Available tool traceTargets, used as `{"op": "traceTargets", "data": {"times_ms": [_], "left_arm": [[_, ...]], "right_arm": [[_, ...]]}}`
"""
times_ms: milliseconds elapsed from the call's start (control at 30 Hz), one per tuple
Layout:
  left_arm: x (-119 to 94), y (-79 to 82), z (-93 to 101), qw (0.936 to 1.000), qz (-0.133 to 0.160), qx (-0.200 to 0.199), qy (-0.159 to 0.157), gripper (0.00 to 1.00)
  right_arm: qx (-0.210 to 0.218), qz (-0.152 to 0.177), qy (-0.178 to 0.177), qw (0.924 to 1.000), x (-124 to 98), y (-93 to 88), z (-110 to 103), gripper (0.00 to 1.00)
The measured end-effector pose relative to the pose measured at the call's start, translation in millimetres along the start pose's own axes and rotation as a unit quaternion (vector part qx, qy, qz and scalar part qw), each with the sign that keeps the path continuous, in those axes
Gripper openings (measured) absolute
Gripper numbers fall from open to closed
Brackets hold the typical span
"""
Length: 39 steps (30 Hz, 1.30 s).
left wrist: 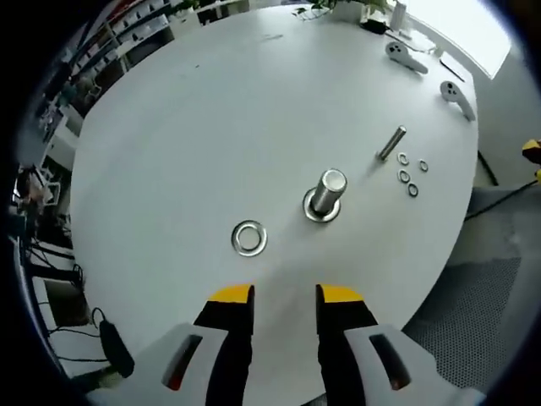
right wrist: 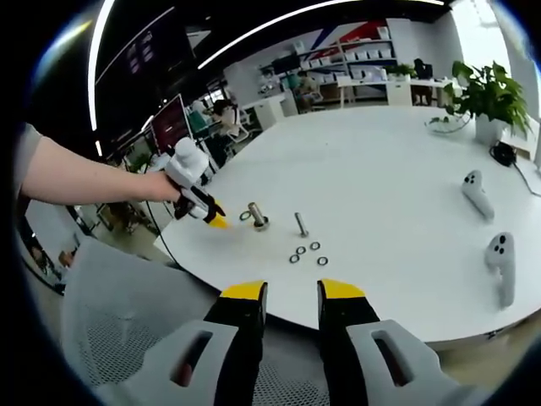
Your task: Place the washer onto the threaded stud by aligning its center hole with the stud, sliding it down to the base, and recovering from edge contact or off-axis alignment until the washer reaches the visible bottom stop.
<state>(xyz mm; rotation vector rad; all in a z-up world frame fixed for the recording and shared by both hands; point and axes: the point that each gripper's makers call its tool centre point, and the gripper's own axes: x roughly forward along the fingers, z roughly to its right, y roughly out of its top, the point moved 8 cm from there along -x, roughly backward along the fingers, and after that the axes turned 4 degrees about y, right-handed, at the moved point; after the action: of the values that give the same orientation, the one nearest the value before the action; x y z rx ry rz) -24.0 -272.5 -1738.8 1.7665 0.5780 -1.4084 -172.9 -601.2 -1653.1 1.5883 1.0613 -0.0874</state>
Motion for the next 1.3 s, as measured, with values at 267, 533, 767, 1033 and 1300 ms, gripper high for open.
{"op": "traceTargets", "data": {"times_ms": [267, 533, 767, 1033, 1300], "left_arm": [[8.9, -1.8, -8.1, 0.9999, -0.009, -0.006, 0.005, 0.33], [27.6, 8.5, -20.6, 0.9972, 0.001, -0.075, 0.004, 0.34], [33.4, 14.0, -22.8, 0.9973, 0.002, -0.073, 0.014, 0.35], [38.6, 19.9, -28.9, 0.998, 0.004, -0.061, 0.017, 0.34], [44.1, 23.3, -26.4, 0.9978, 0.007, -0.064, 0.018, 0.33]], "right_arm": [[0.001, -0.001, -0.002, 1.0, -0.2, -0.3, 0.4, 0.26], [0.004, -0.001, -0.007, 1.0, -0.4, -0.9, 1.7, 0.26], [0.007, 0.0, -0.011, 0.9999, -0.5, -0.7, 2.8, 0.26], [0.008, 0.0, -0.013, 0.9999, -0.7, -0.5, 2.9, 0.26], [0.008, 0.0, -0.014, 0.9999, -0.6, -0.8, 3.5, 0.26]]}}
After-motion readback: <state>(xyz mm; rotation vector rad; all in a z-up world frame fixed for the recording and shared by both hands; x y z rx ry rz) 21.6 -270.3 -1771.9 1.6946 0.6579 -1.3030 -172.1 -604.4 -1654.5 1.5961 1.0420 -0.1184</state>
